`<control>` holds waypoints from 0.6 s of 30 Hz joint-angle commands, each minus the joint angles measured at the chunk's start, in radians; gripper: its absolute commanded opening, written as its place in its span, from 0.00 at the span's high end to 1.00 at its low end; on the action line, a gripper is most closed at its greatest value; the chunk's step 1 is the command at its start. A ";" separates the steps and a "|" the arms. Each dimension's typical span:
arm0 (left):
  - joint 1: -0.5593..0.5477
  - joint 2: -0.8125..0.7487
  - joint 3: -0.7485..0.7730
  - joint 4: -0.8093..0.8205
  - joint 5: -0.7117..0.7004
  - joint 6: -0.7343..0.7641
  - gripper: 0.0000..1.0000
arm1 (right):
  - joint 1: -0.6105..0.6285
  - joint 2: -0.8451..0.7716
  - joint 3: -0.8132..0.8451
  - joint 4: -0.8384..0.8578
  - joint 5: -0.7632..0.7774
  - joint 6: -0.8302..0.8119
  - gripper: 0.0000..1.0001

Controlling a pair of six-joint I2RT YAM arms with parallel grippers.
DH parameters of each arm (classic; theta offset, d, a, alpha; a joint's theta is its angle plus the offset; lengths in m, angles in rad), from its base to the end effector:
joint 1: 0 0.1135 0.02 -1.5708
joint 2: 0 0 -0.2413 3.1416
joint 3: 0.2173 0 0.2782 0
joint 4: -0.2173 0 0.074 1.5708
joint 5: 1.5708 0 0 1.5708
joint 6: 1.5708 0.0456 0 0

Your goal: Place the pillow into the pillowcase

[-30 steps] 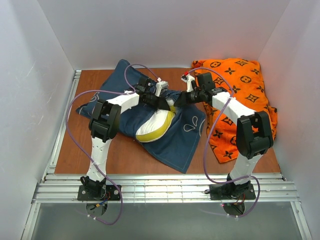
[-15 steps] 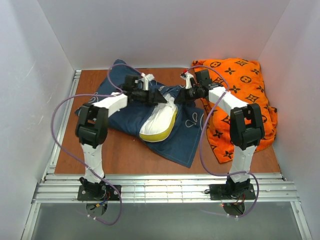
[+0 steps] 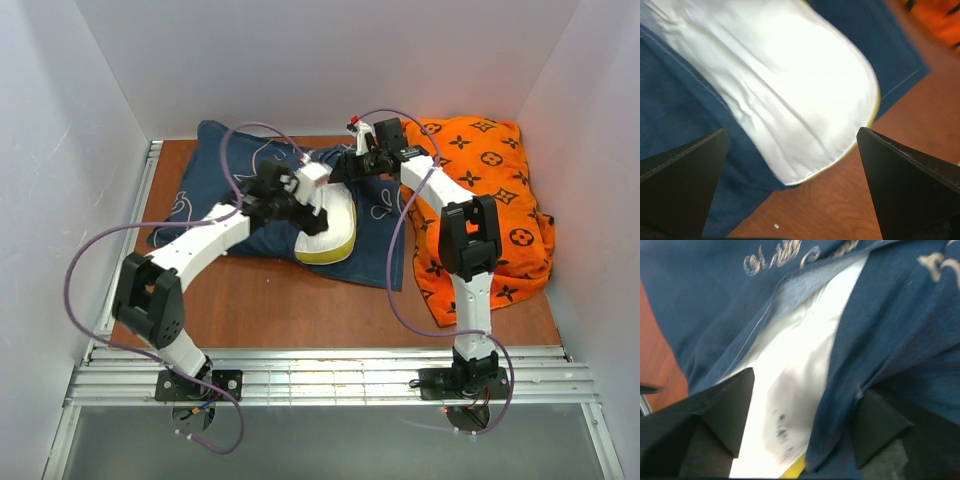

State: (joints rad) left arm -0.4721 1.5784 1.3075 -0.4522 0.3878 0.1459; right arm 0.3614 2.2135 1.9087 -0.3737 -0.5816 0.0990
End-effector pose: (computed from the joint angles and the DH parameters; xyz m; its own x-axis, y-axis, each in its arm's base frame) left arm 0.3366 -0.1912 0.2630 -0.4851 0.3988 -0.7782 0.7520 0.6444 -0.1386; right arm 0.4860 0.2105 0.2120 -0.6530 -0.1585 -0.7406 -0.6341 0.6492 0.4200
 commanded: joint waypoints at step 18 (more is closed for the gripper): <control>-0.440 0.068 -0.115 0.087 -0.595 0.377 0.02 | -0.107 -0.486 -0.689 0.054 -0.078 0.071 0.36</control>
State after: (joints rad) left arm -0.8696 1.7142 1.2301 -0.3702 -0.1452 0.4793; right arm 0.2485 1.7271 1.2984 -0.3412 -0.6350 0.1566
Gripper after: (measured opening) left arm 0.982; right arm 0.659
